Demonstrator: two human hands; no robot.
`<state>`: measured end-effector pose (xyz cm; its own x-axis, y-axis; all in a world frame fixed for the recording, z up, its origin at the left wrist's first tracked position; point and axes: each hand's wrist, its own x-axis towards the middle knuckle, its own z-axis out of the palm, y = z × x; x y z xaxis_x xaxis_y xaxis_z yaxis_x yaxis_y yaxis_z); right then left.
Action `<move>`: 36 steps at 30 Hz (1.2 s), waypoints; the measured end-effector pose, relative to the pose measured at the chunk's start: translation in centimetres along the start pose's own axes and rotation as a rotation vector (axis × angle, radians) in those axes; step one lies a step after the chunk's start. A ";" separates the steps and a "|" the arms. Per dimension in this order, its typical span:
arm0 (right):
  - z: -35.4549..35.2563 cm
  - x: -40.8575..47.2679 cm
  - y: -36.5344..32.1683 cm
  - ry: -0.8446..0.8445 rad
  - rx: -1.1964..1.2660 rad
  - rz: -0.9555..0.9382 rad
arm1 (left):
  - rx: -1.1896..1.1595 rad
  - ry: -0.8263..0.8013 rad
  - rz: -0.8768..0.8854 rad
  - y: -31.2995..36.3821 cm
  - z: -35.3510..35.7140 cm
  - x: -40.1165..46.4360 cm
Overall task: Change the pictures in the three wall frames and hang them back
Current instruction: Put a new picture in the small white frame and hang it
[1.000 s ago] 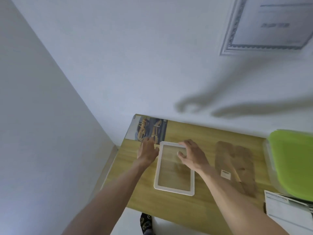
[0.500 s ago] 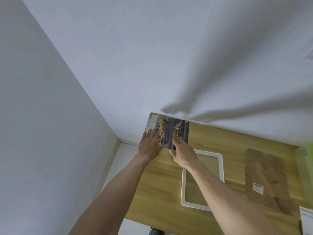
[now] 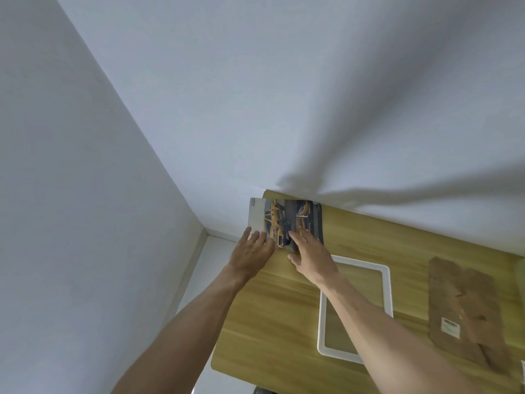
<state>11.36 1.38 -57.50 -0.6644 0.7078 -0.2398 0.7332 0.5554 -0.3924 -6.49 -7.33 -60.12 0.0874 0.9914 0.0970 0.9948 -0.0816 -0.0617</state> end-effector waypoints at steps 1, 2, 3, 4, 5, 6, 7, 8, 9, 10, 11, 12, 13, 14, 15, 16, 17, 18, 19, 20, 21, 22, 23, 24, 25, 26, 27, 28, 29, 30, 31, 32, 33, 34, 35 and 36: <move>0.0 -0.1 -0.2 0.049 -0.014 -0.052 | -0.012 0.029 0.015 0.0 -0.1 -0.2; 0.1 -0.1 -0.5 0.121 -0.019 -0.110 | -0.025 0.057 0.021 0.0 -0.4 -0.4; 0.1 0.0 -0.7 0.211 -0.004 -0.160 | -0.035 0.090 0.016 -0.1 -0.9 -0.5; 0.0 0.0 -0.8 0.286 0.028 -0.193 | -0.041 0.127 0.003 -0.1 -1.4 -0.4; -0.2 -0.1 -1.0 0.335 0.068 -0.215 | -0.057 0.157 -0.016 -0.3 -1.9 -0.4; -0.6 -0.2 -1.3 0.355 0.108 -0.230 | -0.085 0.170 -0.033 -0.5 -2.5 -0.3; -1.0 -0.3 -1.4 0.364 0.142 -0.239 | -0.109 0.166 -0.049 -0.7 -3.1 -0.2; -1.6 -0.4 -1.5 0.363 0.169 -0.239 | -0.131 0.151 -0.066 -1.0 -3.8 -0.2; -2.2 -0.6 -1.5 0.361 0.190 -0.237 | -0.158 0.141 -0.080 -1.4 -4.5 -0.1; -2.9 -0.9 -1.4 0.352 0.208 -0.230 | -0.188 0.137 -0.090 -1.6 -5.2 0.0; -3.7 -1.3 -1.2 0.338 0.229 -0.219 | -0.211 0.146 -0.098 -1.8 -6.0 0.1; -4.6 -1.8 -1.1 0.328 0.260 -0.207 | -0.230 0.159 -0.110 -1.9 -6.9 0.3; -5.6 -2.3 -0.9 0.328 0.307 -0.199 | -0.256 0.174 -0.136 -1.9 -7.9 0.5; -6.6 -2.8 -0.7 0.329 0.367 -0.181 | -0.297 0.172 -0.176 -1.6 -9.0 0.8; -7.8 -3.5 -0.6 0.327 0.429 -0.152 | -0.354 0.157 -0.225 -1.3 -10.2 1.2; -8.9 -4.2 -0.4 0.324 0.488 -0.114 | -0.418 0.142 -0.290 -0.9 -11.3 1.6; -10.1 -5.0 0.0 0.320 0.550 -0.082 | -0.482 0.136 -0.359 -0.5 -12.4 2.0; -11.0 -5.6 0.3 0.309 0.615 -0.049 | -0.537 0.133 -0.416 -0.1 -13.2 2.3; -12.0 -6.4 0.8 0.299 0.679 -0.022 | -0.579 0.136 -0.451 0.4 -14.1 2.7; -12.9 -7.1 1.4 0.286 0.737 0.005 | -0.621 0.135 -0.478 1.0 -14.8 3.0; -13.6 -7.8 2.1 0.268 0.792 0.032 | -0.680 0.134 -0.507 1.7 -15.4 3.3; -14.3 -8.7 2.8 0.253 0.840 0.055 | -0.760 0.144 -0.541 2.7 -16.1 3.6; -14.9 -9.6 3.6 0.240 0.880 0.076 | -0.857 0.167 -0.580 3.7 -16.7 3.9; -15.3 -10.5 4.2 0.235 0.915 0.094 | -0.951 0.192 -0.620 4.9 -17.3 4.3; -15.7 -11.5 4.9 0.241 0.948 0.112 | -1.032 0.214 -0.650 6.1 -17.9 4.6; -15.8 -12.5 5.5 0.256 0.984 0.130 | -1.100 0.224 -0.671 7.3 -18.3 4.9; -16.0 -13.5 6.1 0.278 1.021 0.150 | -1.167 0.222 -0.683 8.6 -18.6 5.1; -16.2 -14.4 6.6 0.304 1.050 0.176 | -1.245 0.209 -0.691 9.8 -18.8 5.3; -16.2 -15.2 7.2 0.330 1.078 0.204 | -1.320 0.190 -0.695 11.0 -18.8 5.3; -16.1 -15.8 7.9 0.357 1.109 0.228 | -1.375 0.172 -0.696 12.3 -18.6 5.4; -15.9 -16.3 8.6 0.378 1.139 0.247 | -1.406 0.156 -0.696 13.5 -18.4 5.3; -16.0 -17.0 9.3 0.390 1.158 0.262 | -1.429 0.140 -0.696 14.8 -18.3 5.3; -16.0 -17.5 9.9 0.396 1.170 0.278 | -1.447 0.124 -0.694 16.1 -18.1 5.2; -15.9 -18.0 10.6 0.395 1.183 0.294 | -1.460 0.110 -0.691 17.3 -17.9 5.1; -15.7 -18.5 11.2 0.389 1.194 0.309 | -1.472 0.100 -0.687 18.4 -17.8 4.9; -15.5 -19.0 11.6 0.382 1.201 0.324 | -1.480 0.095 -0.691 19.2 -17.6 4.7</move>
<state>34.75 1.17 -43.73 -0.2545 0.9244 -0.2841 0.1330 -0.2576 -0.9571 14.00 -6.05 -43.41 -0.4233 0.8739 -0.2388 0.0202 0.2726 0.9619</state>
